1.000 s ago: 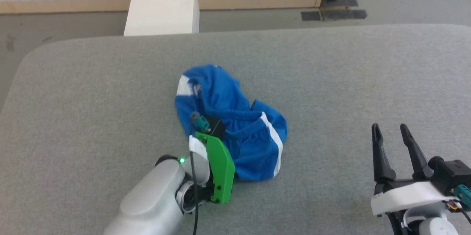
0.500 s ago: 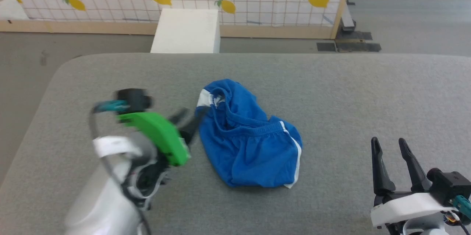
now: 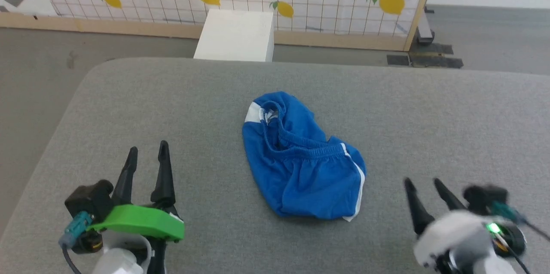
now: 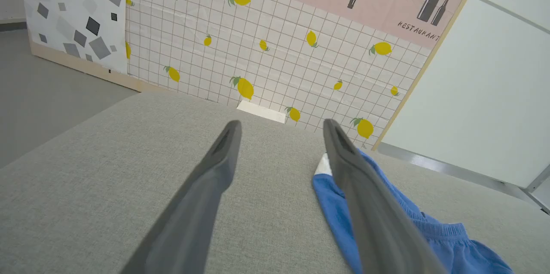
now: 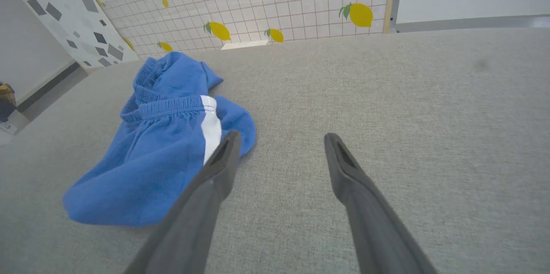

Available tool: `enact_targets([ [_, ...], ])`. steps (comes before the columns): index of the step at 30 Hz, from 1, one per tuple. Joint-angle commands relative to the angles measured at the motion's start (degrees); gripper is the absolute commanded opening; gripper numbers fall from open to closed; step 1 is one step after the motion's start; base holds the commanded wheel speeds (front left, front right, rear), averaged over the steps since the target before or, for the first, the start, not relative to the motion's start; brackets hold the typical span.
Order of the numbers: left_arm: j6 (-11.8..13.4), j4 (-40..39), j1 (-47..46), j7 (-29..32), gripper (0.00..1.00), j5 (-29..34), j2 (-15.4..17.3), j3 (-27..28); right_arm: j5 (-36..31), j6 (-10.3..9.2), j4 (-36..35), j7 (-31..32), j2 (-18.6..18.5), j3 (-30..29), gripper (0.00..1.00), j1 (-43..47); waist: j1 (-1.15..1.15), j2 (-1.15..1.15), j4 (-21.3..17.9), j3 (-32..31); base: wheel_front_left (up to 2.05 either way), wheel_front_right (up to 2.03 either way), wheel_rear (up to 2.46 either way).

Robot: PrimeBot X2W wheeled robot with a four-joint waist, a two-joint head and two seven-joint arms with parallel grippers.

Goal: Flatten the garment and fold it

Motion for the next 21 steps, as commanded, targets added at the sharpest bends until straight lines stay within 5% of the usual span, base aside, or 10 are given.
enact_targets([
  [1, -0.37, -0.52, 1.62, -0.24, 1.00, 1.41, -1.16, 0.92, -0.27, -0.09, 0.49, 3.29, 0.04, 1.06, 1.00, -3.78, 0.01, 0.00, 0.19, 1.28, 0.00, 0.00, 0.00],
  [10, -5.37, -3.19, 0.29, -0.25, 1.00, 5.62, -5.89, 5.72, -7.99, -0.09, 7.70, 27.36, 0.04, 9.67, 1.00, -24.23, 0.01, 0.00, 3.61, 8.81, 0.00, 0.00, 0.00],
  [21, -9.08, -1.12, -4.11, -0.25, 1.00, 6.59, -8.99, 7.02, -9.49, -0.09, 16.86, 32.10, 0.04, 12.91, 1.00, -28.93, 0.01, 0.00, 7.90, 14.23, 0.00, 0.00, 0.00],
])
